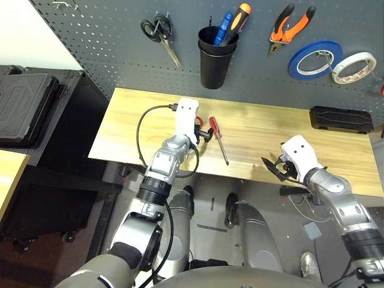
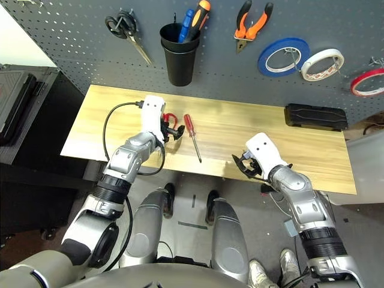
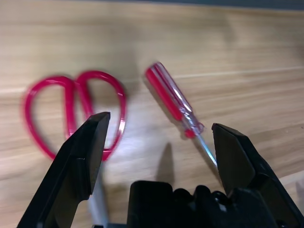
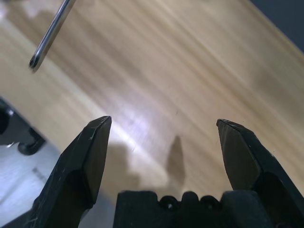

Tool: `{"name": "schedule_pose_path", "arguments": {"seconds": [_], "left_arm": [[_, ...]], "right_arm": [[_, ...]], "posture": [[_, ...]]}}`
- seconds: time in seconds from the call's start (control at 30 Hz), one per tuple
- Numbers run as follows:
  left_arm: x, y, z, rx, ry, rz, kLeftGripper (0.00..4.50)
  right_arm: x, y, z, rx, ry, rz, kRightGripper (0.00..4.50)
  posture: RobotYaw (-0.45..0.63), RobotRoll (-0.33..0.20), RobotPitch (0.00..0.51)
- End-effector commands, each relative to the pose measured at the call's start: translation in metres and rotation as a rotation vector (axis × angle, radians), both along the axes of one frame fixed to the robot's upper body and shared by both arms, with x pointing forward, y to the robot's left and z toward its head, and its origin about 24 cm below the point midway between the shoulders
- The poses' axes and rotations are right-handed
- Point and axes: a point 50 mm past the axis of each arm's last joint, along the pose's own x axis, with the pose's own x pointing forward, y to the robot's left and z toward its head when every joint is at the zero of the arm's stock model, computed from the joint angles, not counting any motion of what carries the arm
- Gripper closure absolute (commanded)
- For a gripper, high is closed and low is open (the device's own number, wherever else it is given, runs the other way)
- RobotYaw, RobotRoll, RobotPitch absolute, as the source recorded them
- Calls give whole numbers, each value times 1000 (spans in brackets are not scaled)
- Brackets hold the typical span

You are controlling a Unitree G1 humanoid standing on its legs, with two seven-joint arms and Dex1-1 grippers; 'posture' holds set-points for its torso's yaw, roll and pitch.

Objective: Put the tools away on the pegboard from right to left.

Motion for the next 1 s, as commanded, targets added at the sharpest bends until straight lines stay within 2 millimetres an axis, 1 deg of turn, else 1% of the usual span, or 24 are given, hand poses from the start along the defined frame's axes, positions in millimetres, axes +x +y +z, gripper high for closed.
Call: {"name": "schedule_pose_path", "arguments": {"seconds": [0.03, 0.17, 0.3, 0.4, 0.67, 0.7, 0.73, 1.0], "left_arm": [[0, -12, -9, -5, 45, -22, 0], [4, -20, -15, 1, 71, -12, 0], [9, -22, -21, 19, 96, 15, 0], [13, -23, -26, 40, 116, 40, 0], [20, -16, -38, 80, 156, 132, 0], [21, -16, -39, 82, 156, 140, 402], [21, -14, -39, 83, 158, 154, 601], [24, -14, -36, 67, 184, 216, 3637]], "right_arm": [[-9, -2, -1, 3, 23, -24, 40], [-16, 3, 1, 13, 27, -34, 40], [-20, 6, 4, 19, 27, -44, 40], [-22, 8, 8, 23, 19, -54, 40], [-29, 10, 19, 23, -6, -50, 40], [-29, 10, 20, 23, -7, -50, 0], [-30, 10, 20, 24, -8, -49, 0], [-29, 14, 26, 78, -42, 8, 0]], "posture": [[85, 0, 408], [46, 0, 421], [20, 0, 426], [-6, 0, 425], [-55, 0, 419], [-55, 0, 419], [-56, 0, 417], [-24, 0, 409]]}}
